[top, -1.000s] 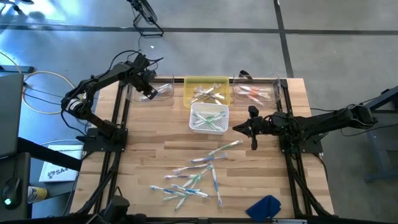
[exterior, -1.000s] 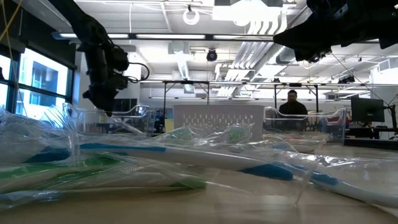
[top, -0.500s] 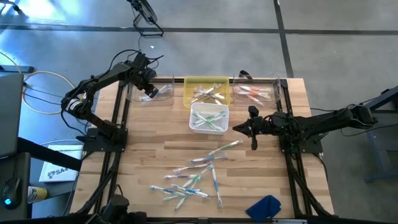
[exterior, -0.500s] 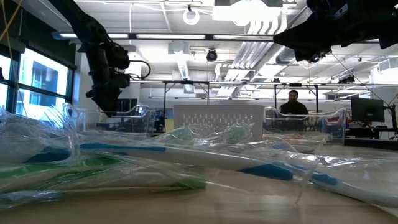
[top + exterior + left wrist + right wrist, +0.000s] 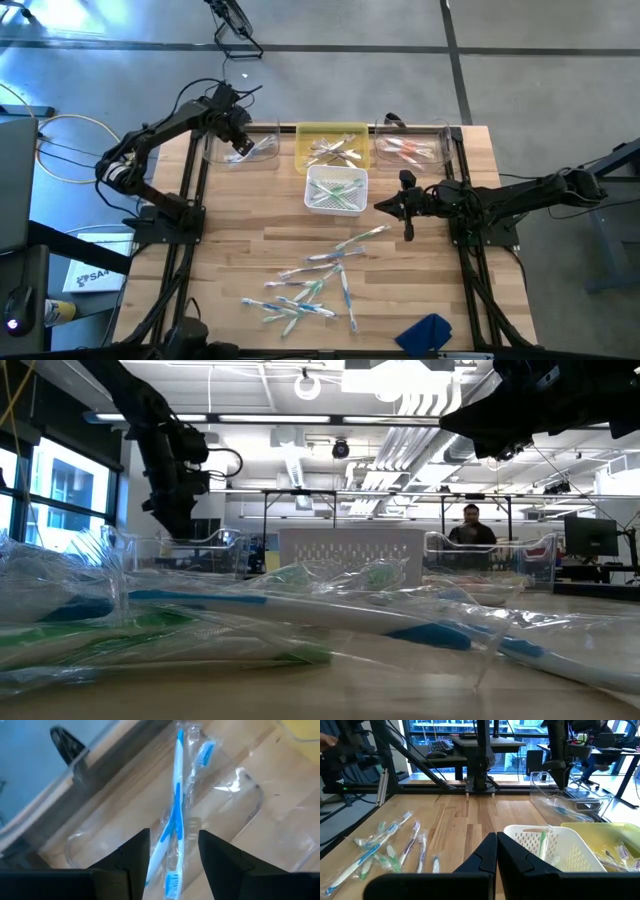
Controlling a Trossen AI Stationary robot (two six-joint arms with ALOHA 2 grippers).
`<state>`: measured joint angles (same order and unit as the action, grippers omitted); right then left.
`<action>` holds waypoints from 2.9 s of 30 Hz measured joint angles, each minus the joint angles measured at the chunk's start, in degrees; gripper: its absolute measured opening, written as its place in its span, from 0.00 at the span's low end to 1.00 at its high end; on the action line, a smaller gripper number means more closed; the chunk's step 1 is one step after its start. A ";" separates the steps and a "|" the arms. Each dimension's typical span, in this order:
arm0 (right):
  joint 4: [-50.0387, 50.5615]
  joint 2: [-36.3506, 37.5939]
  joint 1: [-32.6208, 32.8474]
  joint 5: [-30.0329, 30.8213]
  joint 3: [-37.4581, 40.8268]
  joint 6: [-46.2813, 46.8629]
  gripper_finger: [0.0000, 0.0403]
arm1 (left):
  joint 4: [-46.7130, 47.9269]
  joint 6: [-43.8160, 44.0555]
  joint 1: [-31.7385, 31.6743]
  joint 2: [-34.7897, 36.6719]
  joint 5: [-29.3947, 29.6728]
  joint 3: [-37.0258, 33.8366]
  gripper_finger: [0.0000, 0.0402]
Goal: Pick & Place Toothbrushes
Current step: Put the green toothbrush into the white bin
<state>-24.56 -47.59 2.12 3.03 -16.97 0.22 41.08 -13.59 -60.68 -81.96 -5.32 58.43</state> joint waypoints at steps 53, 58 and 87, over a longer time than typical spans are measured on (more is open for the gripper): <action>0.45 0.00 0.00 2.58 0.00 2.62 0.01 | -58.04 -31.01 63.84 19.37 13.59 -22.53 0.41; 0.71 -0.31 -0.01 2.58 0.00 2.57 0.01 | -57.91 -31.15 63.84 20.27 13.59 -22.56 0.41; -0.08 -0.38 -0.01 0.24 0.00 10.18 0.01 | -47.01 -21.41 63.71 20.12 13.52 -22.53 0.41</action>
<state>-24.63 -47.97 2.11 3.27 -16.97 10.39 -5.94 -35.00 3.03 -61.84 8.21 35.90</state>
